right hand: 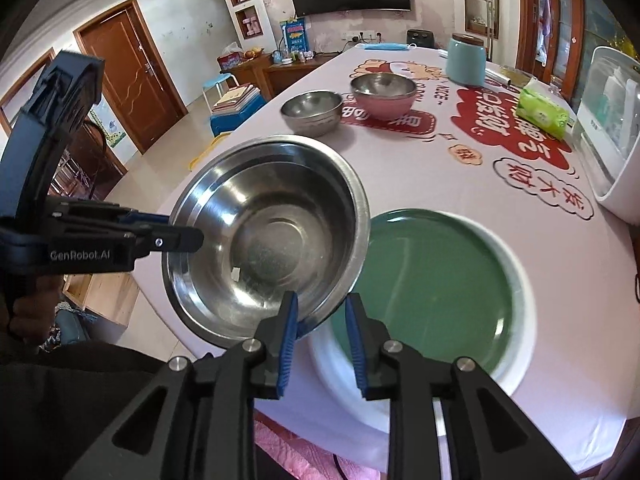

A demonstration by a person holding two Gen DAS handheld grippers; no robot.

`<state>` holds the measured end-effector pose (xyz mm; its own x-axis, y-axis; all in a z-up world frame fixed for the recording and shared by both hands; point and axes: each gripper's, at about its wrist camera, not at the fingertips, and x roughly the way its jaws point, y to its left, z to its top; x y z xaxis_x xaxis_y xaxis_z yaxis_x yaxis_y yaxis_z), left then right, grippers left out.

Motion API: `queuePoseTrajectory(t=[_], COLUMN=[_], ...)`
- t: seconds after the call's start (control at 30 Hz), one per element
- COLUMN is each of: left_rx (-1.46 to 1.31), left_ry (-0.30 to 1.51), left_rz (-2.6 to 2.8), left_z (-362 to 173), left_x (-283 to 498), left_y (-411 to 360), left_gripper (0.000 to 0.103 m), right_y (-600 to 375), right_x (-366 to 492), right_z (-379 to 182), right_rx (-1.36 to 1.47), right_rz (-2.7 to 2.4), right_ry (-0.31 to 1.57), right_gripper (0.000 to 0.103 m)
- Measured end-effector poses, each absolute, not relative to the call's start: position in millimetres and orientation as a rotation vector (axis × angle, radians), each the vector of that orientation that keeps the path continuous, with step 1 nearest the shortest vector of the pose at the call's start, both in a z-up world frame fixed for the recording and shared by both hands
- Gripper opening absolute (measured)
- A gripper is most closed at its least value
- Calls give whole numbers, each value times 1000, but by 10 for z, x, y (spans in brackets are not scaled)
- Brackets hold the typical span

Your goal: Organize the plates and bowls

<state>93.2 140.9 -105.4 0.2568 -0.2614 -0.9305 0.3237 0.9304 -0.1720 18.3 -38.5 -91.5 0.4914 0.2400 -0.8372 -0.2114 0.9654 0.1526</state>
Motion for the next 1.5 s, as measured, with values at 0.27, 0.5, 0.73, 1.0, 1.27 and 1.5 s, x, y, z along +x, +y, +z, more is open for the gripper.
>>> queuePoseTrajectory(t=[0.27, 0.5, 0.73, 1.0, 1.27, 1.5], left_rx=[71, 100, 90, 103, 105, 93], left_ry=[1282, 1316, 1351, 1341, 1307, 1263], left_rz=[-461, -484, -499, -532, -542, -546], left_z=[-1165, -1279, -1395, -1415, -1355, -1273], left_x=[1078, 1193, 1285, 1301, 1256, 1224], left_y=[1602, 1669, 1756, 1747, 1800, 1796], left_gripper=[26, 26, 26, 26, 26, 26], right_y=[145, 274, 330, 346, 374, 359], right_x=[180, 281, 312, 316, 328, 316], right_z=[-1022, -1075, -1106, -1114, -1126, -1129], right_rx=[-49, -42, -33, -27, -33, -43], right_rz=[344, 308, 266, 235, 234, 236], right_ry=[1020, 1034, 1042, 1048, 1049, 1051], right_gripper=[25, 25, 25, 25, 25, 25])
